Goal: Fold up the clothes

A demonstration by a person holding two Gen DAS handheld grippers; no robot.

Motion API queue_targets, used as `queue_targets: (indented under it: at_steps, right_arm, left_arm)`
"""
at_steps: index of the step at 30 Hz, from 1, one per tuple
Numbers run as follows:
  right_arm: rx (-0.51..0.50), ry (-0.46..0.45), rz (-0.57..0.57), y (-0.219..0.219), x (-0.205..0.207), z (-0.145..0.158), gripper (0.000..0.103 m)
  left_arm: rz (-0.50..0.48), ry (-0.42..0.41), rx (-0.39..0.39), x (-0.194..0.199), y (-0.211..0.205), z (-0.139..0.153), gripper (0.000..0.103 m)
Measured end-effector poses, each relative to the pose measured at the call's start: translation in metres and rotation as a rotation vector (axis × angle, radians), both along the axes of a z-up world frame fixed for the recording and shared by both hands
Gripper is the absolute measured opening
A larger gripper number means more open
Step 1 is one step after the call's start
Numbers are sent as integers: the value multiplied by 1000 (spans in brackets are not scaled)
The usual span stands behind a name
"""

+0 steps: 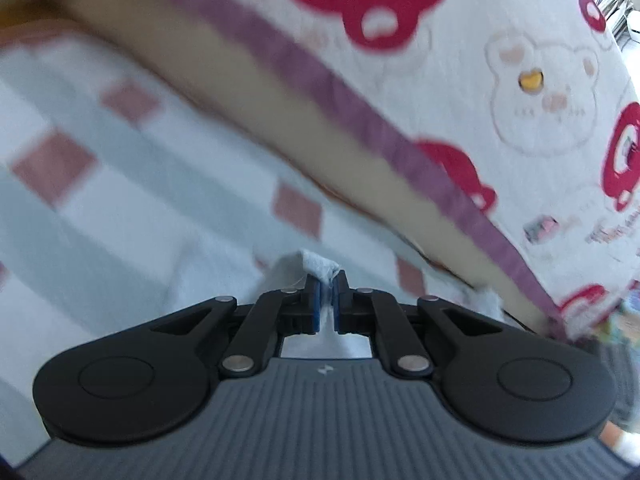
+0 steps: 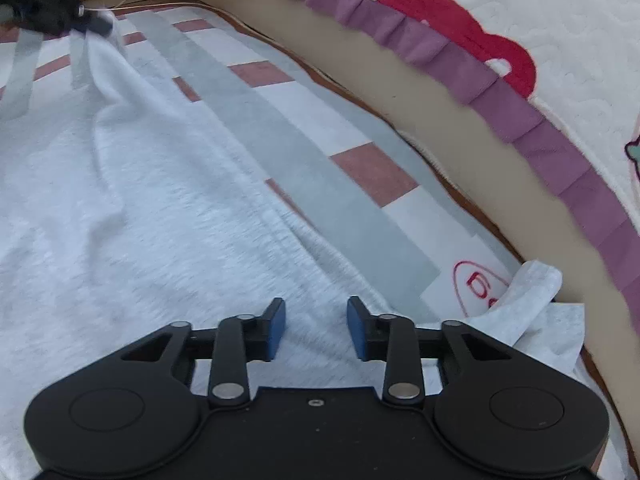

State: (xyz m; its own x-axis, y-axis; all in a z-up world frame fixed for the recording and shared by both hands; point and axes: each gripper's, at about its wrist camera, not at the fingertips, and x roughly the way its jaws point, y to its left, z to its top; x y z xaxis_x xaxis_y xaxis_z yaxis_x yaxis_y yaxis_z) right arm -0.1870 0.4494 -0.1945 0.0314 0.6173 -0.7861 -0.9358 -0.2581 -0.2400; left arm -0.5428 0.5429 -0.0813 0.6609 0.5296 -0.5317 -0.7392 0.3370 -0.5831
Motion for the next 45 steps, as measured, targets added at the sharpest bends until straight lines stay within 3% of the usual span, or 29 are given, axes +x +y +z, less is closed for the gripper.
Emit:
queue_targets:
  at_steps: [2, 5, 8, 13, 16, 17, 18, 19, 20, 21, 22, 25, 27, 29, 30, 32, 37, 40, 42, 43, 44, 45]
  right_arm:
    - [25, 34, -28, 6, 4, 2, 51]
    - [5, 94, -37, 16, 11, 0, 52]
    - [-29, 140, -28, 25, 17, -3, 55]
    - [-68, 214, -45, 42, 30, -11, 70]
    - [-73, 294, -82, 43, 36, -15, 70]
    - [-63, 301, -80, 41, 34, -15, 68]
    - [-52, 307, -78, 40, 32, -15, 58]
    - [-45, 308, -61, 37, 29, -15, 42]
    - [-45, 298, -43, 35, 24, -13, 30]
    - [-45, 286, -27, 33, 19, -11, 14]
    - [-31, 226, -8, 30, 10, -7, 7]
    - [78, 171, -46, 17, 5, 15, 5]
    - [88, 163, -65, 14, 5, 18, 5]
    - [67, 143, -70, 16, 3, 13, 5]
    - [53, 127, -66, 18, 0, 10, 5]
    - [46, 116, -67, 20, -3, 7, 5]
    - [50, 164, -98, 19, 5, 6, 5]
    - [55, 194, -117, 18, 8, 3, 5]
    - [63, 223, -133, 16, 11, 1, 5]
    - [67, 235, -140, 15, 12, 0, 5]
    - [71, 247, -148, 14, 13, -1, 5]
    - [77, 253, -153, 12, 13, -1, 5]
  left_arm:
    - [29, 45, 35, 4, 5, -1, 5]
    - [44, 164, 60, 23, 22, -10, 5]
    - [61, 218, 105, 35, 35, -13, 6]
    - [102, 275, 107, 32, 43, -15, 7]
    - [186, 346, 92, 14, 47, -14, 8]
    - [210, 356, 85, 5, 47, -11, 8]
    - [214, 323, 80, -6, 45, -7, 9]
    - [202, 282, 72, -16, 42, -4, 16]
    - [159, 250, 60, -23, 40, -1, 33]
    - [99, 243, 48, -26, 39, -2, 42]
    - [22, 259, 36, -24, 37, -6, 51]
    - [-114, 370, -10, -7, 37, -27, 52]
    - [-172, 443, -42, 9, 38, -43, 55]
    - [-189, 483, 10, 24, 37, -46, 70]
    - [-186, 472, 1, 28, 39, -48, 70]
    - [-162, 427, -15, 30, 43, -51, 80]
    - [-119, 303, -42, 34, 45, -56, 92]
    - [-116, 274, -43, 40, 43, -57, 95]
    - [-136, 295, -22, 47, 39, -57, 94]
    - [-138, 330, 2, 51, 36, -56, 75]
    - [-140, 365, 26, 55, 34, -55, 31]
    - [-143, 407, 35, 58, 34, -54, 19]
